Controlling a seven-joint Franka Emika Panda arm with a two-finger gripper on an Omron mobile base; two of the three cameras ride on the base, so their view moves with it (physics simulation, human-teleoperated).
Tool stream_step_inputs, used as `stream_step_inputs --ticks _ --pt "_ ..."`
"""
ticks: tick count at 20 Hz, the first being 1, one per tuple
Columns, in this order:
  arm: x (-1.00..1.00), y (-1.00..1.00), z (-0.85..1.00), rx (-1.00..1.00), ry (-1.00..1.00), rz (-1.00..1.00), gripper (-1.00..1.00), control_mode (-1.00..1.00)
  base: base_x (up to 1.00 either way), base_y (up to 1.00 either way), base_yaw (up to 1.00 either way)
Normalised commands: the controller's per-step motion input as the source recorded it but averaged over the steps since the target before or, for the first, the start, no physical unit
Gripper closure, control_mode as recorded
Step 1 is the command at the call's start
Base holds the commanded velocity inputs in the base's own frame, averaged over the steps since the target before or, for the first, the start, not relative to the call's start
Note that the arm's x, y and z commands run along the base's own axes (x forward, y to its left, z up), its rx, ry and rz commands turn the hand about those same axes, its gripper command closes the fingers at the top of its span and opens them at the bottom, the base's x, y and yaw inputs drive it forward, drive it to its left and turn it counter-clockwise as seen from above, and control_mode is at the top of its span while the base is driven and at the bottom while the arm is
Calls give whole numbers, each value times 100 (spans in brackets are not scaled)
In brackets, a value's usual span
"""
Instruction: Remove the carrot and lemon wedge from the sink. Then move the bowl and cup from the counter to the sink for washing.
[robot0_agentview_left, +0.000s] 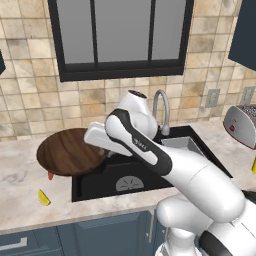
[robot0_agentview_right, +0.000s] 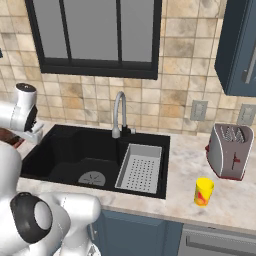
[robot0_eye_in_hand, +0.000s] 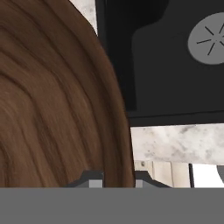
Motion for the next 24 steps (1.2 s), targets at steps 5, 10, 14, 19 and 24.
stream_step_inputs --ticks 5,10,14,19,24 --pt "0 -46 4 0 4 0 100 -100 0 0 0" --pt "0 -46 1 0 3 0 100 -100 0 0 0" --pt "0 -45 0 0 3 0 100 -100 0 0 0" --pt "0 -45 0 0 5 0 100 -100 0 0 0" --pt "0 -40 0 0 12 0 100 -100 0 0 0"
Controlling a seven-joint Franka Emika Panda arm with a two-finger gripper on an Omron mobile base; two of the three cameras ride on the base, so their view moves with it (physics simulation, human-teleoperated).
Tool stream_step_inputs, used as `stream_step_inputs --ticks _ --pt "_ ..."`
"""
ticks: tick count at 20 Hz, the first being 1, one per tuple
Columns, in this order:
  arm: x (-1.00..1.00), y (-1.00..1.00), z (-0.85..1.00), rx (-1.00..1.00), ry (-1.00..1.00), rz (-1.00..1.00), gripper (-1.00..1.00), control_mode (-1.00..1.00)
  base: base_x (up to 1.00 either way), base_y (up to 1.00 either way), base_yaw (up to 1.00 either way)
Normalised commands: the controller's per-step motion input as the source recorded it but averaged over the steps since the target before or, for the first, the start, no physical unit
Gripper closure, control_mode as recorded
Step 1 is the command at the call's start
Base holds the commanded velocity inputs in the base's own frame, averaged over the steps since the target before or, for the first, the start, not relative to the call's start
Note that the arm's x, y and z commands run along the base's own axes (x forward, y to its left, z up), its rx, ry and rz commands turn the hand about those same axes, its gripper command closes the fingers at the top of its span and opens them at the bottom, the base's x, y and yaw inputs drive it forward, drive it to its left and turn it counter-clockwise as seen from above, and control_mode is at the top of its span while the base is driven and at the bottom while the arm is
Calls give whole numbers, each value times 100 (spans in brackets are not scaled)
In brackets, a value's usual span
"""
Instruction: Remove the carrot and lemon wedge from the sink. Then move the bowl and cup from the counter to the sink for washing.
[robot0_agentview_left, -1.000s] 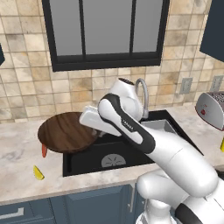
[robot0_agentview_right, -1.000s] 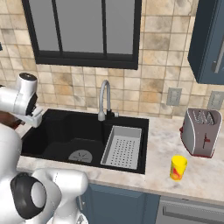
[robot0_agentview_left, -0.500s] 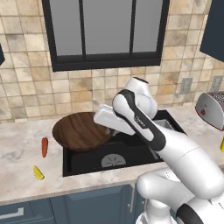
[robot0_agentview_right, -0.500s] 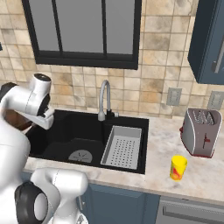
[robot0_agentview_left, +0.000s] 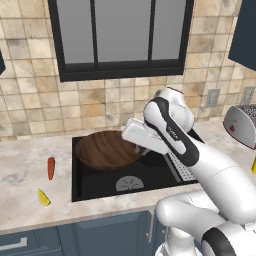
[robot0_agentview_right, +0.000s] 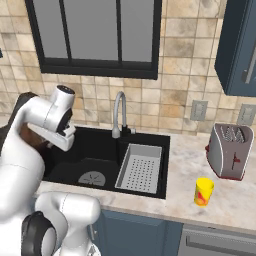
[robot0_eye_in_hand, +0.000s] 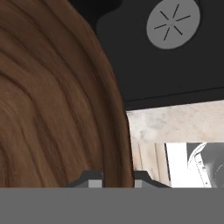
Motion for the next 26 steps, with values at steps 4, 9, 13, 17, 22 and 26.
stream_step_inputs --ticks 4,9,13,17,22,26 --pt "3 -30 -3 1 7 0 100 -100 0 0 0" --pt "7 -22 -5 2 7 0 100 -100 0 0 0" --pt "7 -16 -9 0 4 0 100 -100 0 0 0" --pt "7 -17 -14 0 4 0 100 -100 0 0 0" --pt "9 -14 -18 0 3 0 100 -100 0 0 0" --pt "15 -6 -18 0 3 0 100 -100 0 0 0"
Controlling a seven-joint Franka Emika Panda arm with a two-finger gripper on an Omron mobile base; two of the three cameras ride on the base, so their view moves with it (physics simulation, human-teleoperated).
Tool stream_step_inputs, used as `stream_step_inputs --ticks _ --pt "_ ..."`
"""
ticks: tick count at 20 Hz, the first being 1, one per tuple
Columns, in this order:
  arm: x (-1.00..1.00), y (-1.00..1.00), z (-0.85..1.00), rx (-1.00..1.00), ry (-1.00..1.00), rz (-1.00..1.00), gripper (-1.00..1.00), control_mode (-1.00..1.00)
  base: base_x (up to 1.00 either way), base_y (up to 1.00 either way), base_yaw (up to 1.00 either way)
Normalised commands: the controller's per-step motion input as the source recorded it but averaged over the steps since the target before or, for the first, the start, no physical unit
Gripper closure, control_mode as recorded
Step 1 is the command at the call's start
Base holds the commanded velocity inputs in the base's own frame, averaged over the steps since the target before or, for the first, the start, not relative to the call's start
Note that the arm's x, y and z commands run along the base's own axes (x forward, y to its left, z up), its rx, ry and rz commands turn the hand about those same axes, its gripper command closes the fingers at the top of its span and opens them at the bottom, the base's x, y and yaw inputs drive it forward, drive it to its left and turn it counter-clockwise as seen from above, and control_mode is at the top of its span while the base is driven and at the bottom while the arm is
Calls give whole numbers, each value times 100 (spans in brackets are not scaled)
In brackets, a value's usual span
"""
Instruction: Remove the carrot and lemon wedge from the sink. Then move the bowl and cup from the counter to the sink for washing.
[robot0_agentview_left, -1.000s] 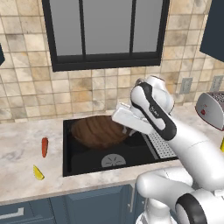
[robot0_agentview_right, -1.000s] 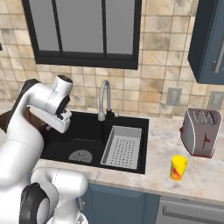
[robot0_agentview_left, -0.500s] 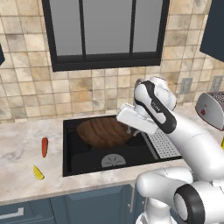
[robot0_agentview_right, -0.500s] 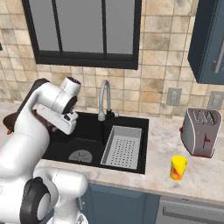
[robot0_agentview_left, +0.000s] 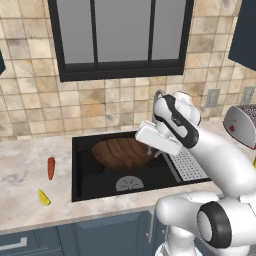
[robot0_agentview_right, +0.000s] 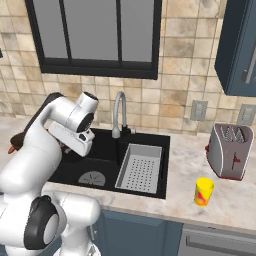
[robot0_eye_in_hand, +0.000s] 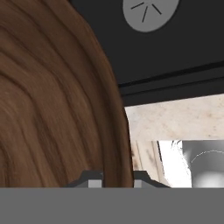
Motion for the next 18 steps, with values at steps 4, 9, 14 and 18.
stream_step_inputs --ticks 4,9,14,18 --pt "18 0 -16 0 0 0 100 -100 0 0 0" --pt "18 0 -16 0 0 0 100 -100 0 0 0" --pt "19 0 -15 0 1 0 100 -100 0 0 0" --pt "25 0 -12 0 3 0 100 -100 0 0 0"
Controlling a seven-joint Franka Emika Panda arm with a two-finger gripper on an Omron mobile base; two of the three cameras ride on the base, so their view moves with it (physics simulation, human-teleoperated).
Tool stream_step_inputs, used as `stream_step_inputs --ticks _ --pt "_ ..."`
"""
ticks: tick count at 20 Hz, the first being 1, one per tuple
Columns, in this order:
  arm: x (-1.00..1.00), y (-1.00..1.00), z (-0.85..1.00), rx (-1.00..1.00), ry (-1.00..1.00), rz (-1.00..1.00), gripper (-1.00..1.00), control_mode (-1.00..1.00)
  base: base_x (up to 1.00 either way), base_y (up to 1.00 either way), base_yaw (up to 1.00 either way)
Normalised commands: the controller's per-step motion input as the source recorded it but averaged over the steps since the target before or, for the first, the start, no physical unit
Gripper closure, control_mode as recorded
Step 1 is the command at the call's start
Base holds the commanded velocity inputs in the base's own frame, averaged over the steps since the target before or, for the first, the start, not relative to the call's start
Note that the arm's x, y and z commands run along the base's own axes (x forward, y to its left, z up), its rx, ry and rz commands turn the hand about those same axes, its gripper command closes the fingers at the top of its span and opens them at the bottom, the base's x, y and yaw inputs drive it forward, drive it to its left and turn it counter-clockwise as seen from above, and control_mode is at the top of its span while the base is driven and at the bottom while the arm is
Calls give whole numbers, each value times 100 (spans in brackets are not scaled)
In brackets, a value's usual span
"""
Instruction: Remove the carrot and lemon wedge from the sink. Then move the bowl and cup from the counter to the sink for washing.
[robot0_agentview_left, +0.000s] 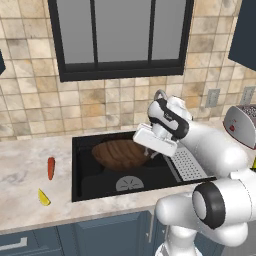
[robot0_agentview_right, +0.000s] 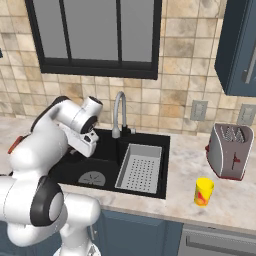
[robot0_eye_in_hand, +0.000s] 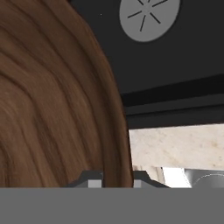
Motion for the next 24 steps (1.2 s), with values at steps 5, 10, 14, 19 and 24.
stream_step_inputs --ticks 5,10,14,19,24 --pt "26 0 -15 0 3 0 100 -100 0 0 0" --pt "26 0 -15 0 0 0 100 -100 0 0 0" --pt "21 0 -17 0 0 0 100 -100 0 0 0" --pt "18 3 -19 -3 0 0 100 -100 0 0 0" --pt "21 4 -20 0 0 0 100 -100 0 0 0"
